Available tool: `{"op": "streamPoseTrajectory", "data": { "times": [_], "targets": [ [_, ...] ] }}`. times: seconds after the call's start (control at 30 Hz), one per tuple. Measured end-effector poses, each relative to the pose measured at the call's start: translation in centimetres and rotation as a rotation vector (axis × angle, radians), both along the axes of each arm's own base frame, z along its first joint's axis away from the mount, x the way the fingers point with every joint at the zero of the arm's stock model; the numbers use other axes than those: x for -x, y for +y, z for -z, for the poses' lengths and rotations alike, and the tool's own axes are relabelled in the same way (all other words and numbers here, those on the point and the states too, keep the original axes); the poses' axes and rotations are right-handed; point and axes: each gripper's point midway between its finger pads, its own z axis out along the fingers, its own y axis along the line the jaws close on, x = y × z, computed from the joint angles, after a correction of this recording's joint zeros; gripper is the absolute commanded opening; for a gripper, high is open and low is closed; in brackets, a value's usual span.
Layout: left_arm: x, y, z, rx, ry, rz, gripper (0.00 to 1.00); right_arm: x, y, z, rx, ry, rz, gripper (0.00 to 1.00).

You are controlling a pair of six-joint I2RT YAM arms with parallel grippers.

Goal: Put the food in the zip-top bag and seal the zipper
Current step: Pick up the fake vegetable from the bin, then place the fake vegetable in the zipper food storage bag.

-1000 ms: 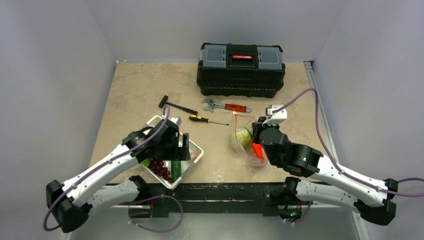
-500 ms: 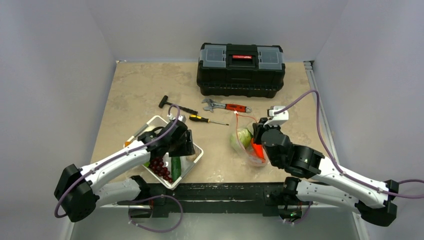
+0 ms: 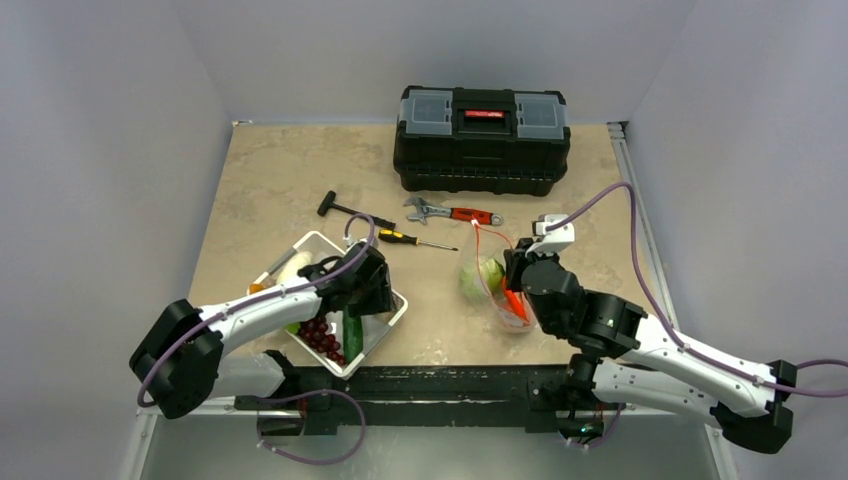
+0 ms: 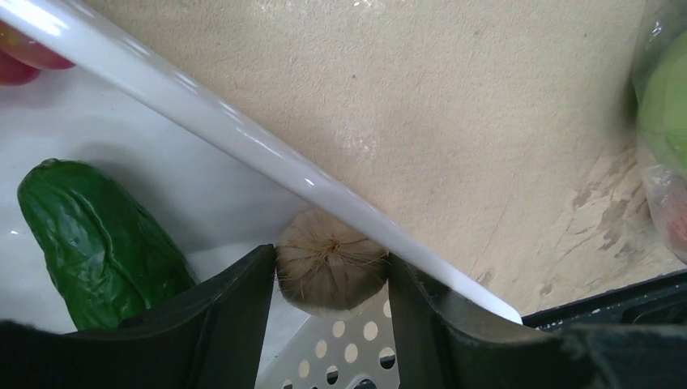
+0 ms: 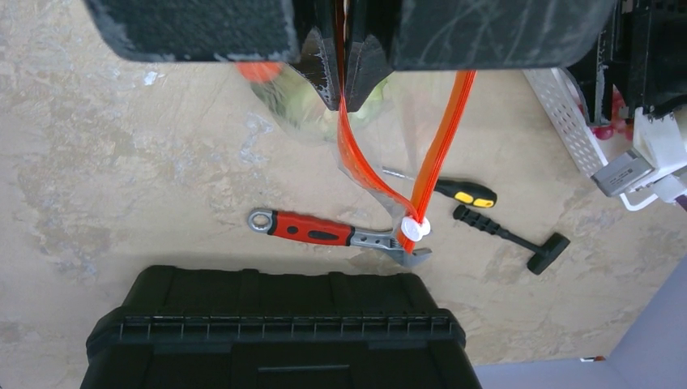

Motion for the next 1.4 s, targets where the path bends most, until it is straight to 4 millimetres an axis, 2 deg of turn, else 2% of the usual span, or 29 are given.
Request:
{"op": "streamPoseTrajectory", "data": {
  "times": [0.2,0.33,0.43,0.67,0.93,1.13,1.33,1.4],
  "targets": [
    [-0.1,-0.4,0.1,0.020,-0.009,0.004,0.32,0.1,0.2,0.0,-0.010,0.001,-0.011,0.00],
    [0.0,-0.2,-0.3,0.022,-0.014,0.005,0.31,0.1,0.2,-0.1,-0.016,-0.002,-0.011,0.00],
    [0.5,0.4,-1.3,0.028,-0.029,0.005,0.30,0.0,0.3,0.0,-0.013,0.001,-0.011,0.00],
    [1.2,1.9,-6.9,0.104,-0.158,0.001,0.30,0.1,0.4,0.1,-0.019,0.004,-0.013,0.00],
    [1.9,2.2,-15.2,0.237,-0.315,0.034,0.30,0.0,0.8,0.6,0.000,0.017,-0.021,0.00],
    [3.0,-0.1,-18.4,0.404,-0.330,0.114,0.31,0.1,1.3,1.3,0.000,0.027,-0.043,0.00],
    [3.2,-5.5,-21.3,0.582,-0.294,0.228,0.31,0.2,1.9,1.4,-0.013,0.035,-0.068,0.00],
    [3.1,-7.9,-22.5,0.613,-0.276,0.276,0.31,0.3,2.3,1.4,-0.027,0.038,-0.083,0.00]
  ]
}}
